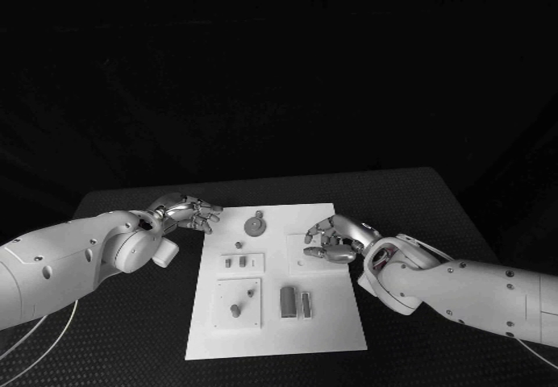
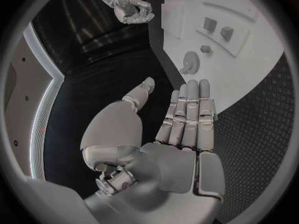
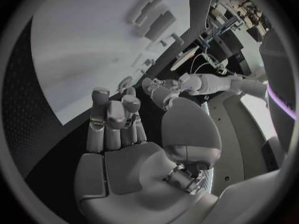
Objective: Assemble the parts on the task board
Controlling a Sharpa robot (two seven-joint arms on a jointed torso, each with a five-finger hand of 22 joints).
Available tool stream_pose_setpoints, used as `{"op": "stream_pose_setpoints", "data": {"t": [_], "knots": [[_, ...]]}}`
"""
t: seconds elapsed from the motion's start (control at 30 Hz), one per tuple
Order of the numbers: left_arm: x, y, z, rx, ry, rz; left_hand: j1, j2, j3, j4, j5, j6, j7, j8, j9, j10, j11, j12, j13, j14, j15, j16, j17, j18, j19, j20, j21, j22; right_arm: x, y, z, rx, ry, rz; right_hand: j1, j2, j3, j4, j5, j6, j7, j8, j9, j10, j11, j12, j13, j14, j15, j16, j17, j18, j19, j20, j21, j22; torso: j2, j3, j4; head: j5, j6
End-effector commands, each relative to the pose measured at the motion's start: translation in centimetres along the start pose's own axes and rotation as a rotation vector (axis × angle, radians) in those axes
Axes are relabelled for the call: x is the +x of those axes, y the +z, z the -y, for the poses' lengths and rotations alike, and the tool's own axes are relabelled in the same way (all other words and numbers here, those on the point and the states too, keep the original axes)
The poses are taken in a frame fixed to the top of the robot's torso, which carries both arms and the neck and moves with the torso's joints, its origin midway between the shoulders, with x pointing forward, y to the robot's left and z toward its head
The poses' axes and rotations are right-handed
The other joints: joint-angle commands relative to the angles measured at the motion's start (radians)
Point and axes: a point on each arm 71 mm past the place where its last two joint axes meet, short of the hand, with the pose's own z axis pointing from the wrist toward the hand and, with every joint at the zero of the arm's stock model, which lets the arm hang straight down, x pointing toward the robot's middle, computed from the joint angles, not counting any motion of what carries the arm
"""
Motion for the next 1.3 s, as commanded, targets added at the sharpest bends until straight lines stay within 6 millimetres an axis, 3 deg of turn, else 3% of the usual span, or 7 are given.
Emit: {"op": "stream_pose_setpoints", "data": {"t": [0.03,0.37,0.53,0.6,0.87,1.07,1.3], "knots": [[-0.1,0.2,0.4,0.056,-0.020,0.045,-0.002,0.005,-0.003,0.000,-0.003,-0.006,0.000,0.005,-0.002,-0.007,-0.003,0.002,0.002,-0.012,0.003,-0.011,-0.001,0.011,-0.009,0.002,-0.007,-0.001,-0.9,1.0,1.3,0.067,0.255,0.017,-0.007,0.000,-0.021,0.000,0.002,-0.039,0.033,-0.007,0.003,-0.028,0.003,-0.013,-0.002,-0.024,0.003,-0.020,-0.006,0.019,-0.030,0.007,-0.015,0.003,-0.005,-0.0008,-0.0007,0.000,0.016],[-1.2,0.2,0.7,0.131,-0.108,0.123,-0.012,0.011,0.020,-0.018,-0.003,-0.014,-0.005,0.008,-0.002,-0.030,0.008,-0.004,-0.006,-0.109,0.070,-0.187,-0.065,0.004,-0.160,0.066,-0.013,-0.092,-4.7,6.2,5.6,0.099,0.534,0.075,-0.002,0.083,-0.060,-0.101,0.002,-0.103,0.091,-0.015,0.017,-0.334,0.078,-0.290,-0.206,-0.338,0.095,-0.310,-0.154,-0.053,-0.377,0.112,-0.247,-0.067,-0.036,-0.0059,-0.0147,0.018,0.098],[-2.0,0.5,0.9,0.157,-0.134,0.166,-0.023,0.011,0.028,-0.026,-0.003,-0.057,-0.023,-0.009,-0.010,-0.124,0.005,-0.006,-0.044,-0.203,0.097,-0.301,-0.098,-0.009,-0.260,0.098,-0.014,-0.158,-5.9,8.2,6.7,0.089,0.590,0.107,-0.033,0.131,-0.027,-0.132,0.003,-0.136,0.087,-0.023,0.010,-0.403,0.151,-0.552,-0.472,-0.514,0.248,-0.653,-0.352,-0.113,-0.601,0.177,-0.445,-0.168,-0.059,-0.0059,-0.0201,0.027,0.136],[-2.3,0.7,1.1,0.165,-0.143,0.186,-0.029,0.012,0.029,-0.030,-0.003,-0.082,-0.038,-0.019,-0.014,-0.184,-0.003,-0.006,-0.072,-0.254,0.101,-0.353,-0.115,-0.015,-0.313,0.114,-0.014,-0.198,-6.4,8.8,7.2,0.098,0.644,0.129,-0.042,0.142,-0.031,-0.136,0.004,-0.160,0.082,-0.034,-0.002,-0.408,0.150,-0.644,-0.576,-0.551,0.271,-0.763,-0.413,-0.126,-0.648,0.192,-0.492,-0.192,-0.066,-0.0058,-0.0228,0.033,0.154],[-2.3,1.6,1.4,0.187,-0.184,0.238,-0.056,-0.001,0.006,-0.032,-0.002,-0.187,-0.076,-0.062,-0.026,-0.342,-0.024,-0.008,-0.138,-0.357,0.109,-0.437,-0.147,-0.015,-0.413,0.158,-0.014,-0.271,-6.7,9.6,7.2,0.071,0.724,0.171,-0.117,0.147,-0.091,-0.109,0.002,-0.219,0.087,-0.058,-0.029,-0.423,0.159,-0.763,-0.712,-0.632,0.283,-0.899,-0.496,-0.141,-0.707,0.213,-0.566,-0.233,-0.082,-0.0050,-0.0354,0.045,0.196],[-2.3,2.1,1.8,0.224,-0.187,0.259,-0.184,-0.015,-0.066,0.028,-0.003,-0.331,-0.128,-0.117,-0.039,-0.577,-0.059,-0.013,-0.203,-0.480,0.107,-0.503,-0.168,-0.015,-0.551,0.205,-0.013,-0.318,-6.6,9.8,6.7,0.035,0.759,0.182,-0.226,0.146,-0.168,-0.068,0.001,-0.287,0.071,-0.086,-0.047,-0.443,0.159,-0.828,-0.779,-0.687,0.285,-0.959,-0.530,-0.156,-0.756,0.225,-0.609,-0.248,-0.088,-0.0030,-0.0376,0.056,0.226],[-2.8,2.3,1.6,0.235,-0.192,0.261,-0.364,0.056,-0.155,0.141,-0.005,-0.409,-0.118,-0.121,-0.047,-0.674,-0.064,-0.019,-0.223,-0.550,0.113,-0.539,-0.180,-0.015,-0.595,0.213,-0.011,-0.337,-6.3,9.9,5.9,0.005,0.778,0.161,-0.308,0.160,-0.207,-0.019,0.002,-0.298,0.078,-0.085,-0.050,-0.443,0.159,-0.855,-0.809,-0.695,0.288,-0.975,-0.539,-0.162,-0.785,0.226,-0.627,-0.250,-0.090,0.0016,-0.0369,0.065,0.248]]}}
